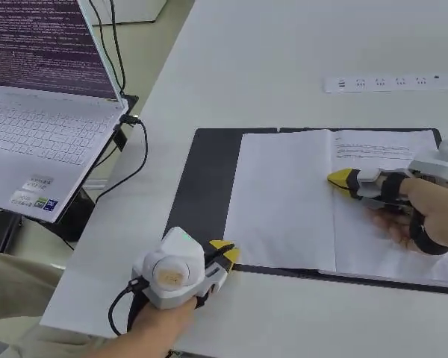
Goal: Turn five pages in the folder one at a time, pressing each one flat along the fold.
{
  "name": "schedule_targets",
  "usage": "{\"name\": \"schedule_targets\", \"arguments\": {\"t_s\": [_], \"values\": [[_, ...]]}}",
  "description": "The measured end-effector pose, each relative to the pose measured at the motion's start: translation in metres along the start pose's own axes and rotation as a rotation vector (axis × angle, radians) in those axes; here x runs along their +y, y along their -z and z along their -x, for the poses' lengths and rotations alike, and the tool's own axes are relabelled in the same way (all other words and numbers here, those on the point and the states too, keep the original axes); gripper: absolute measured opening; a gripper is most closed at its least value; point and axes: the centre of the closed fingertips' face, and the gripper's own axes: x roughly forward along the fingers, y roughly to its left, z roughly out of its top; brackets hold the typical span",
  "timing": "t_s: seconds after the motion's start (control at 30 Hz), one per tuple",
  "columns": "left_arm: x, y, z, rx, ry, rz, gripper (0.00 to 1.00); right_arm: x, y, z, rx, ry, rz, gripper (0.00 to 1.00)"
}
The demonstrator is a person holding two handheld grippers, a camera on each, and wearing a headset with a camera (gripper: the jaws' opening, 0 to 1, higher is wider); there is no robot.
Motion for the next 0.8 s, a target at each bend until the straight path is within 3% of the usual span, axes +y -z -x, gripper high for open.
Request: {"name": "schedule_targets", "arguments": {"t_s": [0.8], "values": [[0.000,0.001,0.001,-0.005,-0.003,-0.001,0.03,0.002,0.043,0.017,0.082,-0.013,-0.009,0.00]]}}
